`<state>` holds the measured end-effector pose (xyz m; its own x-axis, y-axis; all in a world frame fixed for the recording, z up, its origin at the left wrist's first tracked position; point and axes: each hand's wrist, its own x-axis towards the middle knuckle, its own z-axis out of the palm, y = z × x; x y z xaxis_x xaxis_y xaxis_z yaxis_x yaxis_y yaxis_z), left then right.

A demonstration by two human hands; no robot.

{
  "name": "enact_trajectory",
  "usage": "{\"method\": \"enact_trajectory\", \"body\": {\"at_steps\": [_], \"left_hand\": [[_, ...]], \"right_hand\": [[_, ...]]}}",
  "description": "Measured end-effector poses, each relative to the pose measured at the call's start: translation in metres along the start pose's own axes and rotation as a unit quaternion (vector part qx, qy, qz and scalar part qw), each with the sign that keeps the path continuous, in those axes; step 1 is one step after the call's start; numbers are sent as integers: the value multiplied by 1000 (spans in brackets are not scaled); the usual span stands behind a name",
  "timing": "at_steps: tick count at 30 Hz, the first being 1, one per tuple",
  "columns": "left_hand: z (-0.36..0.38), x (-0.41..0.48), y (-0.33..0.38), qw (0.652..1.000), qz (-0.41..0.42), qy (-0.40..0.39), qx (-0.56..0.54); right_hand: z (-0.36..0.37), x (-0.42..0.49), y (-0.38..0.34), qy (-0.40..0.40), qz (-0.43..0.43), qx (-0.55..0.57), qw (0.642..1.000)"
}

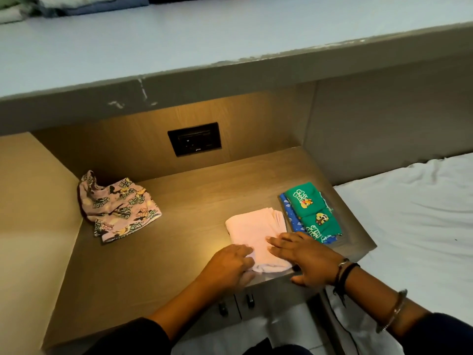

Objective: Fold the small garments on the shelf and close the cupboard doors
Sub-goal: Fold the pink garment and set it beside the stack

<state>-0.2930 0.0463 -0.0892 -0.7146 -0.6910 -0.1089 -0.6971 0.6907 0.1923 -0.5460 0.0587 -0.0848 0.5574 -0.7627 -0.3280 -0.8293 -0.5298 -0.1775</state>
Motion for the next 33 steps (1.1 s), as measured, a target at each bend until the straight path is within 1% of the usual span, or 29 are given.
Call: {"method": "enact_trajectory", "body": {"at_steps": [2, 4, 7, 9, 11, 13, 15, 17, 19, 23, 26, 27, 28, 30, 31, 33], "left_hand": [[-5, -2, -14, 999, 8, 12, -40], [-7, -7, -28, 993, -29, 17, -115], [-2, -19, -40, 972, -78, 21, -220], [3, -29, -43, 954, -104, 46, -276], [6, -39, -42, 927, -145, 85, -336], [7, -42, -41, 889, -194, 118, -398], [5, -40, -43, 853, -237, 138, -444], [5, -35, -45, 823, -274, 157, -472], [7, -29, -46, 801, -307, 178, -482], [11, -15, -47, 781, -369, 191, -466], [11, -5, -48, 760, -399, 201, -472], [9, -3, -47, 754, -405, 197, -478], [9, 0, -46, 757, -408, 189, -475], [9, 2, -44, 778, -410, 169, -445], [10, 3, -44, 785, -416, 163, -429], [12, 5, -47, 785, -437, 156, -410]], "right_hand": [[-3, 1, 2, 16, -10, 2, 1000], [-1, 3, 0, 24, -20, 20, 999], [7, 9, -9, 86, -36, 78, 993], [10, 15, -15, 117, -29, 138, 983], [10, 20, -22, 139, -16, 243, 960], [9, 26, -28, 160, 13, 367, 916], [7, 36, -32, 176, 53, 439, 879], [6, 46, -36, 189, 87, 468, 859], [4, 56, -38, 199, 118, 492, 839], [2, 68, -43, 216, 175, 500, 821], [3, 72, -47, 234, 211, 528, 789], [5, 73, -48, 244, 224, 524, 784], [7, 74, -49, 253, 233, 516, 785], [10, 74, -53, 267, 247, 472, 803], [11, 75, -55, 278, 252, 433, 820], [11, 74, -62, 305, 260, 323, 858]]}}
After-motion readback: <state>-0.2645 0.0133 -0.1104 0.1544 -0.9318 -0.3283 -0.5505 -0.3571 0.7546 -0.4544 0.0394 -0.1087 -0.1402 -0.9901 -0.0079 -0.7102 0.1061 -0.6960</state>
